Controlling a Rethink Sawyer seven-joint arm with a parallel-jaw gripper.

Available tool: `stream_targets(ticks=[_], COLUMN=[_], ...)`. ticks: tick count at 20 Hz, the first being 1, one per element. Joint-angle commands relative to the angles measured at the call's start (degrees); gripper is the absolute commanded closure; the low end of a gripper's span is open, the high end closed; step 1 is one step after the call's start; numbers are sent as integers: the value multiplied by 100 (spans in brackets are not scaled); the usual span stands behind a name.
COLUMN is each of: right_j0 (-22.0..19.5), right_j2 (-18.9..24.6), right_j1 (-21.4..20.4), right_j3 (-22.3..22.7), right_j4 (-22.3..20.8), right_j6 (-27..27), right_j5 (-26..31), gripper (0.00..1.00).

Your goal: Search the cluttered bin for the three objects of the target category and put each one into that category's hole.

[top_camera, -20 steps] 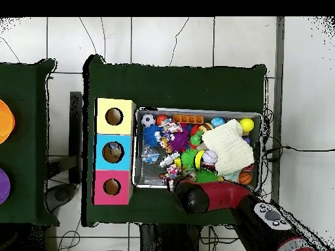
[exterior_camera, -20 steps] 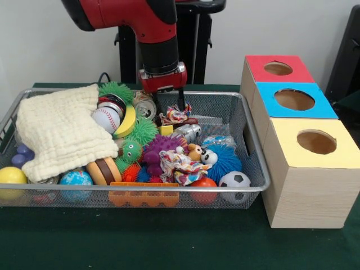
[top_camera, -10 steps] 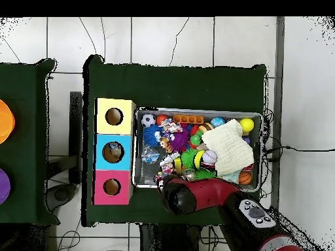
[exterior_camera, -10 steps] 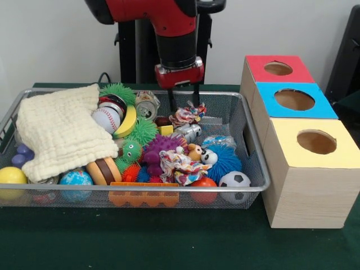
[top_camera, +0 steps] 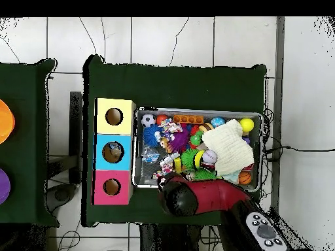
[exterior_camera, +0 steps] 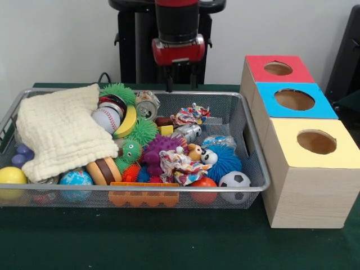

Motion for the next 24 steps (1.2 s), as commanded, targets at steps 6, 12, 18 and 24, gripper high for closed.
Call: stream_targets(ticks=[6, 12, 18, 24], right_j0=[-110, 650, 1328, 1956], right_j2=[467, 49, -514, -964], right_j1=[-1539, -1122, -399, -82], right_j3=[-248, -113, -156, -301], right_j4=[791, 676, 638, 977], right_j6=[-262, 1041, 1648, 1735], right_j5=[2261, 1259, 181, -180], gripper=[0, 0, 0, 0])
